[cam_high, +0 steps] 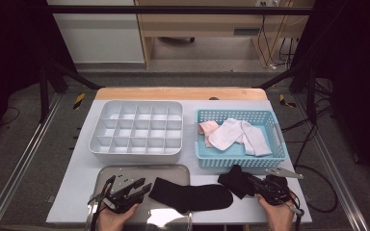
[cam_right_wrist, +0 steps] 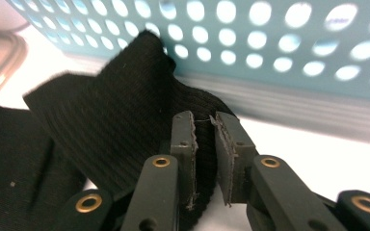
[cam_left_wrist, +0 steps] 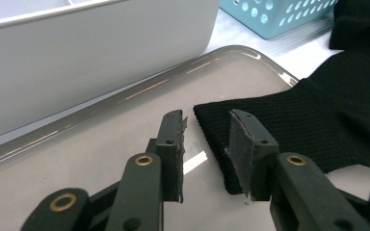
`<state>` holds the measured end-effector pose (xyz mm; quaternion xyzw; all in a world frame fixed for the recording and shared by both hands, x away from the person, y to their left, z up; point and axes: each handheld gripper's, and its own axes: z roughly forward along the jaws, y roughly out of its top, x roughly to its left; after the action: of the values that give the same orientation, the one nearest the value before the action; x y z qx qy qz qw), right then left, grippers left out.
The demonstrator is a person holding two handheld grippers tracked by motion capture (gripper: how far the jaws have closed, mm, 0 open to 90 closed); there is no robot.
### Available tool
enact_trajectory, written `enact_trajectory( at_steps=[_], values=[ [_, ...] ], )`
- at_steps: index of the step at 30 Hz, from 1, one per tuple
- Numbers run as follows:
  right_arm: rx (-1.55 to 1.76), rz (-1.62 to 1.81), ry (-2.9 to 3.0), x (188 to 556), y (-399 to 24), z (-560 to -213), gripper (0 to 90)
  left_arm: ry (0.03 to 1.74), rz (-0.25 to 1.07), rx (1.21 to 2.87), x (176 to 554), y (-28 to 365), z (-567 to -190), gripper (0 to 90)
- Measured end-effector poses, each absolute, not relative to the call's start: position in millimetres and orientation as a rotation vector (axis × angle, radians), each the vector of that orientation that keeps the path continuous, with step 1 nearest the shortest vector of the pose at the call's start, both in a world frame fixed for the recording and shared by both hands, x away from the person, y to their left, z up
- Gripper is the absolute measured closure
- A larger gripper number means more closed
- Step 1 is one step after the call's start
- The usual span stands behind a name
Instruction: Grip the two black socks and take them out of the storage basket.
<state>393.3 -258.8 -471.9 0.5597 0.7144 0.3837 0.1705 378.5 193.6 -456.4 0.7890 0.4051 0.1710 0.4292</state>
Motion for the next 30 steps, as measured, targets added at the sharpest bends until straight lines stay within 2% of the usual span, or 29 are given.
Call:
enact_trajectory(
  at_steps=[12, 17, 24, 30],
  values=[
    [1.456, 1.198, 1.926, 380.4, -256.0, -447.1, 77.6, 1.009, 0.43, 1.966, 378.2, 193.6, -455.5, 65.2],
    [1.375, 1.269, 1.953, 377.7, -247.4, -433.8, 81.8, 1.0, 0.433, 1.965, 377.7, 193.1, -454.1, 65.2],
    [1.211, 1.34, 2.089, 380.9, -203.2, -416.7, 81.3, 1.002, 0.437, 1.954, 377.5, 194.6, -451.6, 65.2],
    [1.14, 1.342, 2.246, 395.8, -151.9, -427.1, 80.9, 1.012, 0.442, 1.93, 377.5, 199.8, -448.9, 64.8]
  ],
)
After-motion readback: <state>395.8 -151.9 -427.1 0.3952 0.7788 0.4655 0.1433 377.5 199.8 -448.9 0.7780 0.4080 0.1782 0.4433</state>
